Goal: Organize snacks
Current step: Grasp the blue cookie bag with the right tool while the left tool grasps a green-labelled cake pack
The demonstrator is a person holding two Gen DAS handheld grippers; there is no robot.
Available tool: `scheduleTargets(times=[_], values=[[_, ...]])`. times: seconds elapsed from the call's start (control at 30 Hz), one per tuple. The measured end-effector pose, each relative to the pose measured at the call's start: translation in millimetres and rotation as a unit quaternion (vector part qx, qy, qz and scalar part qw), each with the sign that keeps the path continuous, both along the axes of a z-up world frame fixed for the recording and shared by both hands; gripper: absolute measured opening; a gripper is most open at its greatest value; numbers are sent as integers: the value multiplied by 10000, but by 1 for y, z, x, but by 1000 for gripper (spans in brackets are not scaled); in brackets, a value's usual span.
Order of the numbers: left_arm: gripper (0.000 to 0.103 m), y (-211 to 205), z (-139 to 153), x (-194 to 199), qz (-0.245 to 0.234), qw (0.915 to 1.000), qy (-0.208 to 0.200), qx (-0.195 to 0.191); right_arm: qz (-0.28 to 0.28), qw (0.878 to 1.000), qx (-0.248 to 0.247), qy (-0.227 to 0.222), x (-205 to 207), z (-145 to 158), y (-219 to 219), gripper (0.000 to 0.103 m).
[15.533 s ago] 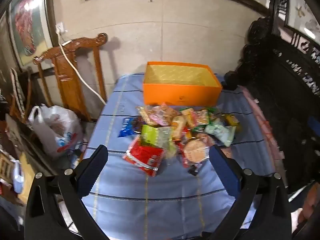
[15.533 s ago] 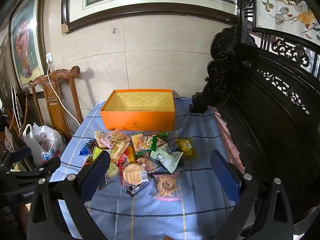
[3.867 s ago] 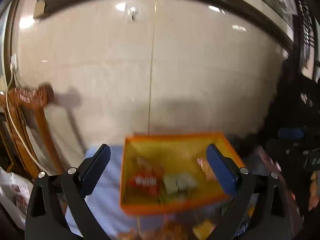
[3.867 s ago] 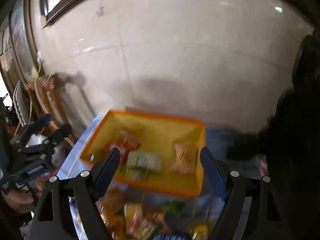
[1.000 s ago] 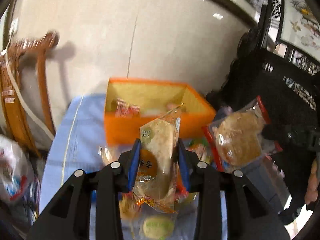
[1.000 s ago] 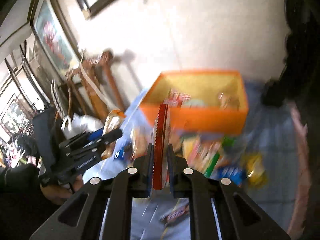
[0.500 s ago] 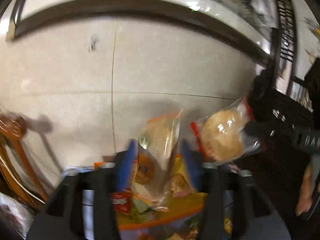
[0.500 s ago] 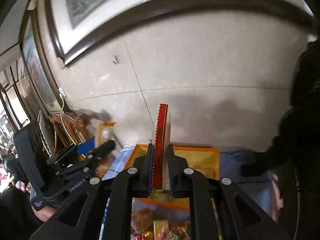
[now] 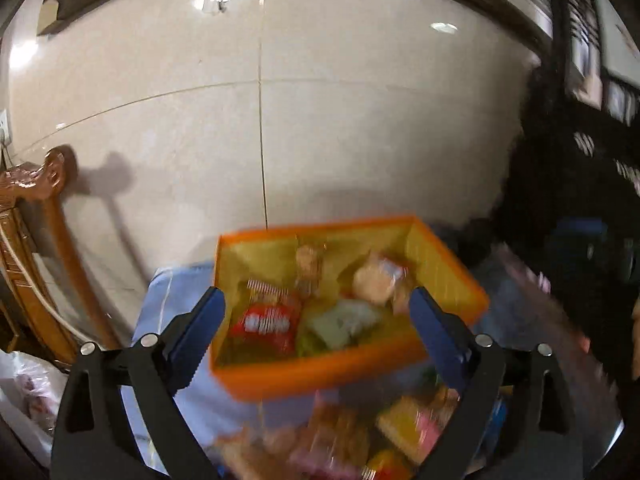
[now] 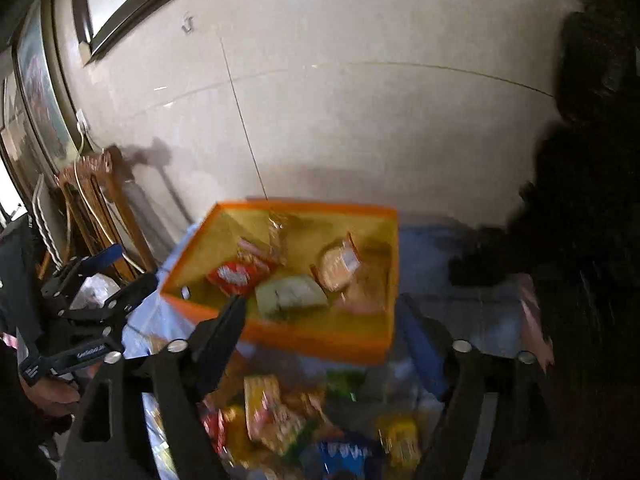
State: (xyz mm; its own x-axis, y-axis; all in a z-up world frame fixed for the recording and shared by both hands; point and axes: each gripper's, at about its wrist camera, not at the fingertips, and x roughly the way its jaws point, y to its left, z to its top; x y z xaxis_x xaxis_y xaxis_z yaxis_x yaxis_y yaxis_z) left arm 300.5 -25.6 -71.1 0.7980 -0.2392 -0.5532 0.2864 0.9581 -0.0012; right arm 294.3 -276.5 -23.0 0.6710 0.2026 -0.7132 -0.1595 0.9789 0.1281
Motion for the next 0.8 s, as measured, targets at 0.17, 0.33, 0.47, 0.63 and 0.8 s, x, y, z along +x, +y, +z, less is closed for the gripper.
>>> scheduleTargets(times=[0.17, 0.33, 0.47, 0.63, 0.8], values=[[94, 12, -30, -87, -221, 9994, -166, 198, -390, 9987, -265, 206, -69, -42, 6, 96], [94, 42, -76, -155, -37, 9996, 275, 46, -581, 9914, -774, 881, -105, -110, 0, 97], [94, 49, -112, -182, 191, 9975, 661, 169, -795, 9878, -621, 1183, -111, -142, -10, 97], [94, 34, -128, -191, 186, 9972, 626, 351, -758, 9859, -755, 1285, -107, -159, -4, 97], [94, 8, -136, -189, 26, 9968, 527, 599, -810, 9850, -728, 1337, -100, -167, -8, 97]])
